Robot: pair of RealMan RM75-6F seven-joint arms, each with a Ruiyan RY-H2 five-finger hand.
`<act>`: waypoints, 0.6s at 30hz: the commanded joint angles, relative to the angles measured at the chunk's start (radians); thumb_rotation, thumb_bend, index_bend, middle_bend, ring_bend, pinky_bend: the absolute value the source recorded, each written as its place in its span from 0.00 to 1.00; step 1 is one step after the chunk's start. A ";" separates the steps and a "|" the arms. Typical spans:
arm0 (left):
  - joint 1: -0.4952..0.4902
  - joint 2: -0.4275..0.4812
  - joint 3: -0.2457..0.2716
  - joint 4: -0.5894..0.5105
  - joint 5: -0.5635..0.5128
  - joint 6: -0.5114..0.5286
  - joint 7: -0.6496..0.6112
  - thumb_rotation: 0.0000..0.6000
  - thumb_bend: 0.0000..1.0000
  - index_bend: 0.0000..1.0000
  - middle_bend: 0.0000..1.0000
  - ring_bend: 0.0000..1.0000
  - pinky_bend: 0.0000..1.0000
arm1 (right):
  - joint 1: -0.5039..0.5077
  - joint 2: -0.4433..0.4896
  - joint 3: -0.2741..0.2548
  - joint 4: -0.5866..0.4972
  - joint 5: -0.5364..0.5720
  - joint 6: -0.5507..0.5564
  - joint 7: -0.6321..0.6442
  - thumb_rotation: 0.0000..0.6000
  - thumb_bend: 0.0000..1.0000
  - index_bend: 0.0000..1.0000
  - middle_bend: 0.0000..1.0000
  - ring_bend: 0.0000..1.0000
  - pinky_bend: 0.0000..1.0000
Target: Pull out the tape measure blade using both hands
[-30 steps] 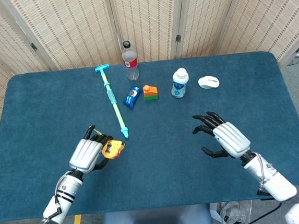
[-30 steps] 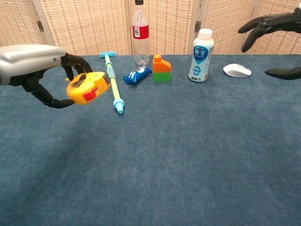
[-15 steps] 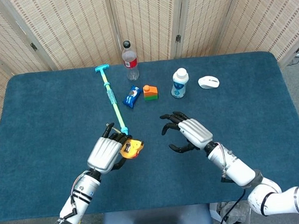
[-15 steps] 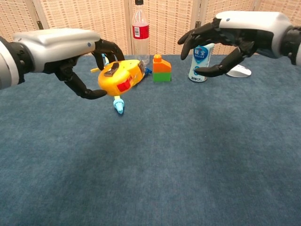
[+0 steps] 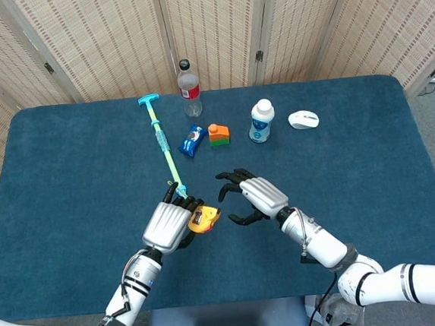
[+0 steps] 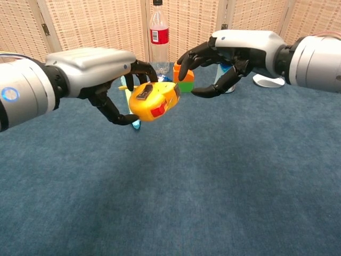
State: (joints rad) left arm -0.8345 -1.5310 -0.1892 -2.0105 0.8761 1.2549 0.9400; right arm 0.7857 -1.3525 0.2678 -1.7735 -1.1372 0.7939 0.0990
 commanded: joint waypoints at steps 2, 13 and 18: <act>-0.006 -0.004 0.001 0.004 -0.009 0.006 -0.003 1.00 0.39 0.46 0.42 0.32 0.03 | 0.009 -0.010 -0.005 0.009 0.014 -0.002 -0.010 1.00 0.38 0.39 0.14 0.12 0.00; -0.023 -0.014 0.009 0.013 -0.021 0.015 -0.009 1.00 0.39 0.46 0.42 0.32 0.03 | 0.031 -0.037 -0.012 0.020 0.048 0.000 -0.034 1.00 0.38 0.42 0.14 0.12 0.00; -0.025 -0.012 0.012 0.016 -0.024 0.018 -0.018 1.00 0.39 0.46 0.42 0.32 0.03 | 0.039 -0.046 -0.017 0.021 0.063 0.003 -0.052 1.00 0.38 0.43 0.15 0.12 0.00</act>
State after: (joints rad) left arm -0.8593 -1.5437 -0.1770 -1.9950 0.8525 1.2729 0.9221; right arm 0.8244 -1.3984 0.2511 -1.7523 -1.0744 0.7963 0.0476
